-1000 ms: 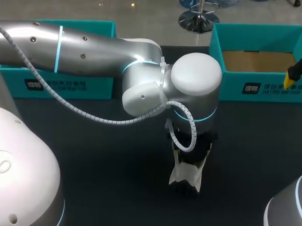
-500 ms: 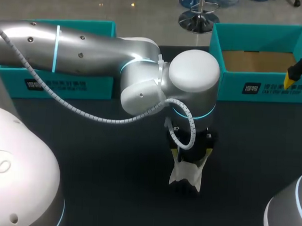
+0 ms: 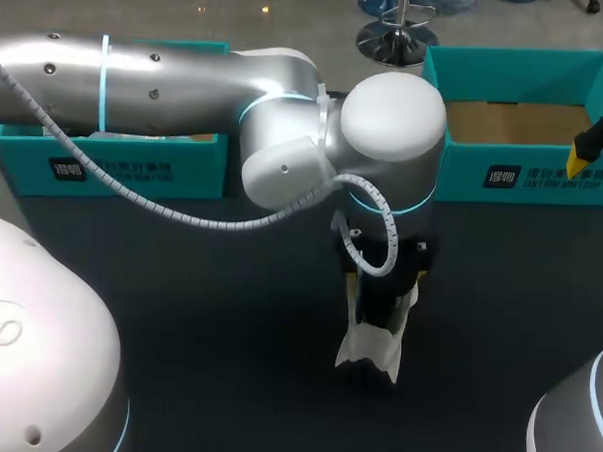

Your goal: Take the shoe out of the shoebox, open the shoe tongue, remove and reinsert the insole, then place the shoe into the shoebox

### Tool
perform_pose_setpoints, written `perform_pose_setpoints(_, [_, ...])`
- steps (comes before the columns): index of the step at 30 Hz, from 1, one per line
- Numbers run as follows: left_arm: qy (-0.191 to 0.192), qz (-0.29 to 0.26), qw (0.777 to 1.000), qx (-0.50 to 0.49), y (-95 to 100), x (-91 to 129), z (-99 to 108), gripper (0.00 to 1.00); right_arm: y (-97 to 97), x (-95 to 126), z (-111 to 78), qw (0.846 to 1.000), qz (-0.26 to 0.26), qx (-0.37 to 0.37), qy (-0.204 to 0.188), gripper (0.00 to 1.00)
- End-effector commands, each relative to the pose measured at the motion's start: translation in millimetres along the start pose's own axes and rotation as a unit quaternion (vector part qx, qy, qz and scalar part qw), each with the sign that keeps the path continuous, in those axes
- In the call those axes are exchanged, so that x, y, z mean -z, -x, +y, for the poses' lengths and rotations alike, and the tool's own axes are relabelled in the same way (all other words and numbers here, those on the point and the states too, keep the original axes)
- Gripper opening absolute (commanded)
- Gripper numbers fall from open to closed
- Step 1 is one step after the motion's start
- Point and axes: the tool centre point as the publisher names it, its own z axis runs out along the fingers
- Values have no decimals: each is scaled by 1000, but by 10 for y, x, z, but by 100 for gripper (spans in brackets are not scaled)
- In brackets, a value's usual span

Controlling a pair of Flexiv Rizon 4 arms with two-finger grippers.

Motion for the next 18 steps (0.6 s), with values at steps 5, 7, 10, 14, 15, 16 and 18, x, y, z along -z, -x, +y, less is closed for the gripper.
perform_pose_setpoints(5, [-20, 21, 998, -60, -112, 422, 266, 100, -13, 3, 32, 1000, -2, 0, -3, 100])
perform_pose_setpoints(7, [-23, 18, 998, -64, -130, 452, 309, 100, -13, 3, 32, 1000, -2, 0, -3, 100])
perform_pose_setpoints(10, [-26, 11, 998, -61, -137, 434, 317, 0, -13, 3, 32, 1000, -2, 0, -3, 100])
perform_pose_setpoints(14, [-27, 0, 998, -55, -101, 346, 256, 0, -13, 3, 32, 1000, -2, 0, -3, 100])
perform_pose_setpoints(15, [-28, -1, 998, -53, -92, 320, 237, 0, -13, 3, 32, 1000, -2, 0, -3, 100])
perform_pose_setpoints(16, [-35, -4, 998, -51, -89, 295, 206, 0, -13, 3, 32, 1000, -2, 0, -3, 100])
perform_pose_setpoints(18, [-35, -4, 998, -50, -94, 233, 136, 0, -13, 3, 32, 1000, -2, 0, -3, 100])
